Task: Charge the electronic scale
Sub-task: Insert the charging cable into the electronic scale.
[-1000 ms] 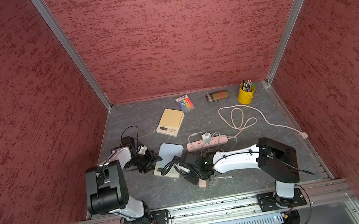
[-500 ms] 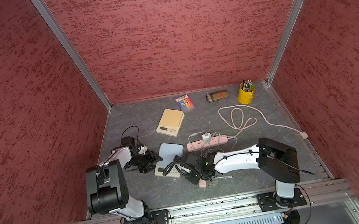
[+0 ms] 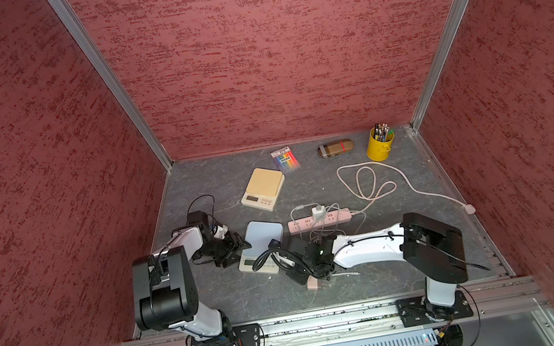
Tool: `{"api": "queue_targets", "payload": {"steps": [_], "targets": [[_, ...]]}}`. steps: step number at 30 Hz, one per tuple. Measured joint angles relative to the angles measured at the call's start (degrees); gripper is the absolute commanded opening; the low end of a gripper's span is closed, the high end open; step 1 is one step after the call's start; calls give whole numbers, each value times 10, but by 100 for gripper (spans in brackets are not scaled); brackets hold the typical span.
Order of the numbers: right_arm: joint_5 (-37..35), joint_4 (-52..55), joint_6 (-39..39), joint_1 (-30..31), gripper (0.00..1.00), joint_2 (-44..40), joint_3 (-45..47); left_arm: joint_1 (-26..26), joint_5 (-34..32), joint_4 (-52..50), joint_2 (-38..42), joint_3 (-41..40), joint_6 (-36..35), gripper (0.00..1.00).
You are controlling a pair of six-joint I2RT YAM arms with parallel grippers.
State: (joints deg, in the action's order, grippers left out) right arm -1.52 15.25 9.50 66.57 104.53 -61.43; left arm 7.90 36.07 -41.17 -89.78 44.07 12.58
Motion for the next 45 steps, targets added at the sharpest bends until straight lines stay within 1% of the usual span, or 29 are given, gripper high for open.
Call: {"api": "queue_targets", "payload": {"steps": [12, 26, 34, 40, 45], "targets": [[17, 0, -1, 0, 0, -2, 0, -1, 0, 0, 0, 0, 0, 61], [50, -22, -56, 0, 0, -2, 18, -2, 8, 1, -6, 2, 0, 61], [63, -28, -72, 0, 0, -1, 19, -6, 10, 1, -8, 2, 0, 61], [63, -17, -67, -4, 0, 5, 10, -14, 2, 1, -7, 4, 4, 61], [58, -16, -32, -4, 0, 6, 8, -25, -18, 5, 3, 3, 22, 57]]}}
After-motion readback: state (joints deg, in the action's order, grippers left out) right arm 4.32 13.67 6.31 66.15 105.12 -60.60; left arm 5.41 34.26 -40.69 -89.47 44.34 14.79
